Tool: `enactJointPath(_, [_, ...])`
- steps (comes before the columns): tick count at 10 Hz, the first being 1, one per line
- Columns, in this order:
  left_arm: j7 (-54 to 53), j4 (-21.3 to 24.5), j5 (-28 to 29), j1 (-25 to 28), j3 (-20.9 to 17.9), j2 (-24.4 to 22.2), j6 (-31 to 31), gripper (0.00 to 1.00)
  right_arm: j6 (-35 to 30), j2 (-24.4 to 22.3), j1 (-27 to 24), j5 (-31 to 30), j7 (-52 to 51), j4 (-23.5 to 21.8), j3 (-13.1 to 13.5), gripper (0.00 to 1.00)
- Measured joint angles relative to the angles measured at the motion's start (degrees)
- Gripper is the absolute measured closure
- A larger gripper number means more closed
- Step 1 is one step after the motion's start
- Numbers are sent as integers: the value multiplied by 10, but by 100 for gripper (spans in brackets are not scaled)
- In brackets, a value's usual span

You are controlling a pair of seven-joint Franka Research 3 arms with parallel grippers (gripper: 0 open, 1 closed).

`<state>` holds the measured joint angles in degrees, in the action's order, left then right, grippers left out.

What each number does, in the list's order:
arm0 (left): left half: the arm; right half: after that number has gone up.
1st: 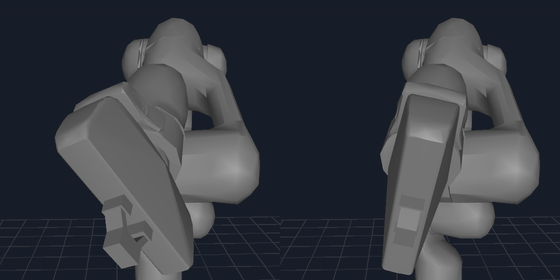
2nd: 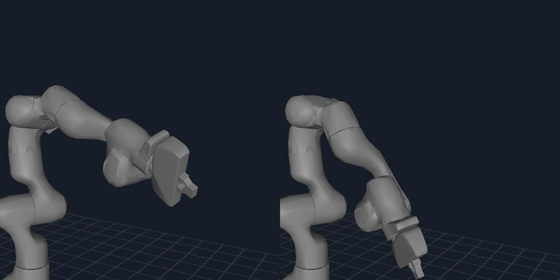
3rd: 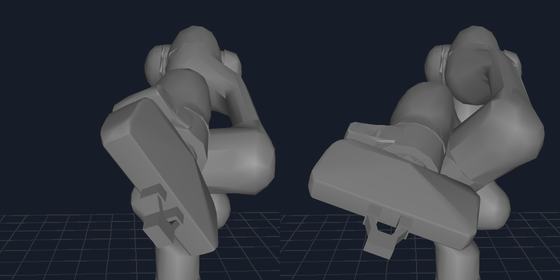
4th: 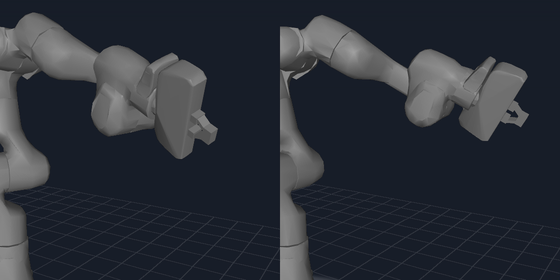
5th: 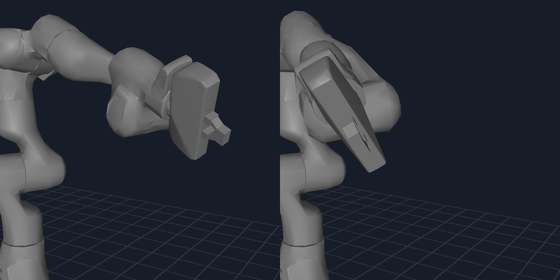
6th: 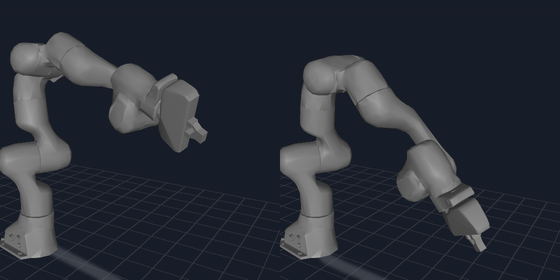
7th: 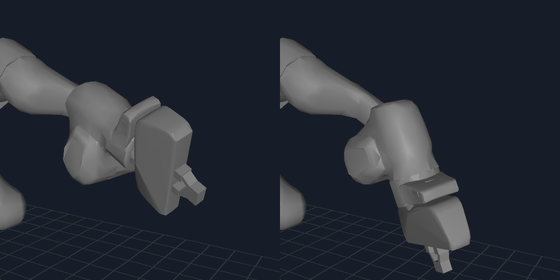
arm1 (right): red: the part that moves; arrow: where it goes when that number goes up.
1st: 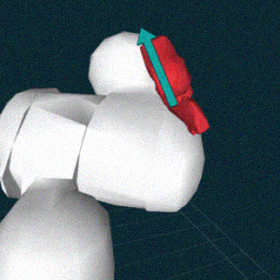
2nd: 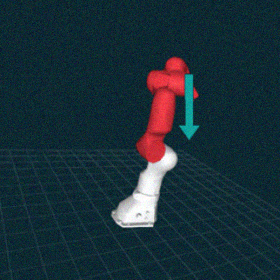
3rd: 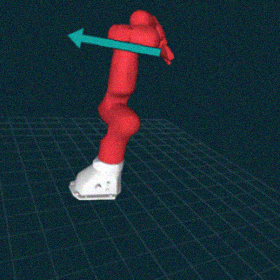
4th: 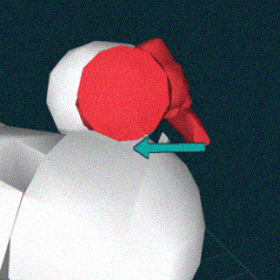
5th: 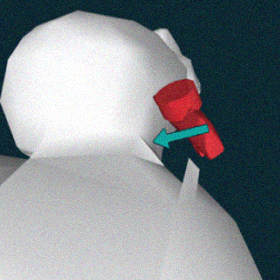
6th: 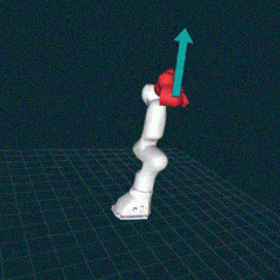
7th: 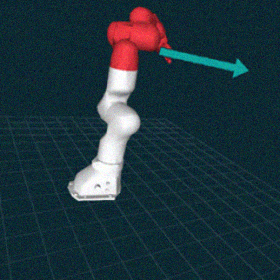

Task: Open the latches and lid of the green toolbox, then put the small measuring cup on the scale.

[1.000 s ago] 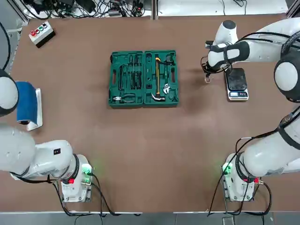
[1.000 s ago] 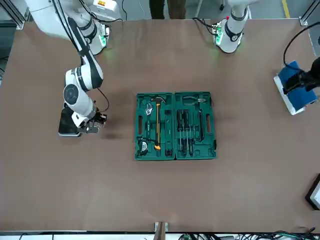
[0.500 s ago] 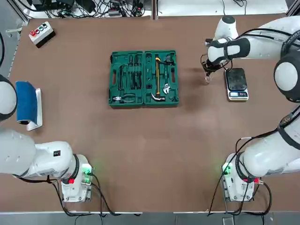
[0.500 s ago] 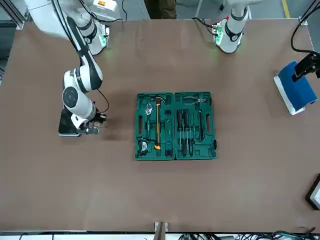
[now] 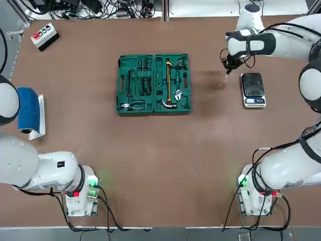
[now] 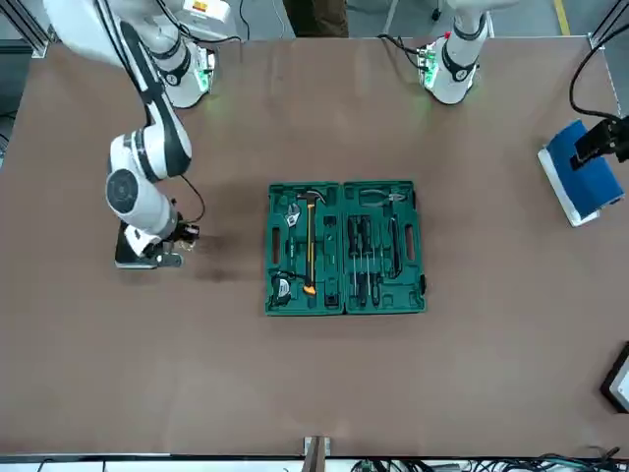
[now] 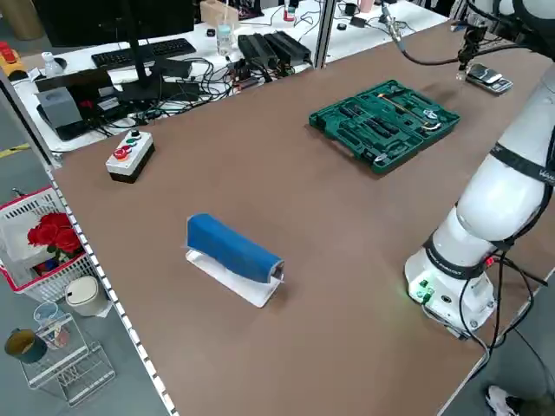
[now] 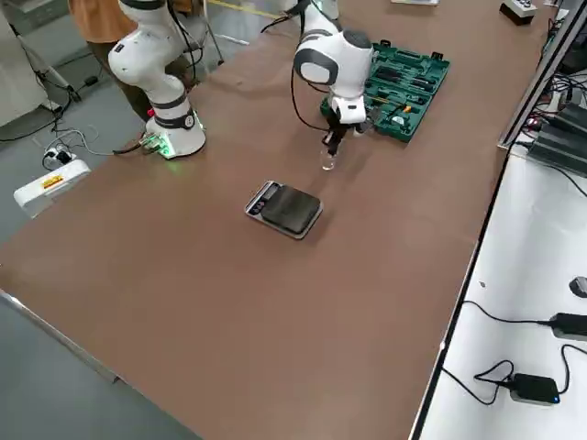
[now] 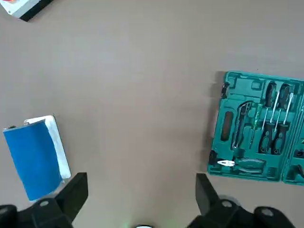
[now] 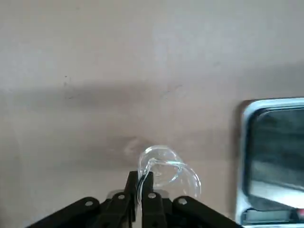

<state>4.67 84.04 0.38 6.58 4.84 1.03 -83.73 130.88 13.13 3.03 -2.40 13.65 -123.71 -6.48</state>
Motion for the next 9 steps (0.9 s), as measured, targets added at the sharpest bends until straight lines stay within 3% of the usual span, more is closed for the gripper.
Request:
enactJointPath(4, [1,-8,0,-5,0,0,0,0,-1,-49,-8,-33,-112,-44,90,93])
enactJointPath(7, [1,-9,-9,-3,-1,0,0,0,70,-53,-9,-54,-177,-90,143,93])
enactJointPath(9, [-1,-9,-33,5,-7,0,0,0,94,-53,-9,-54,-197,-98,156,93])
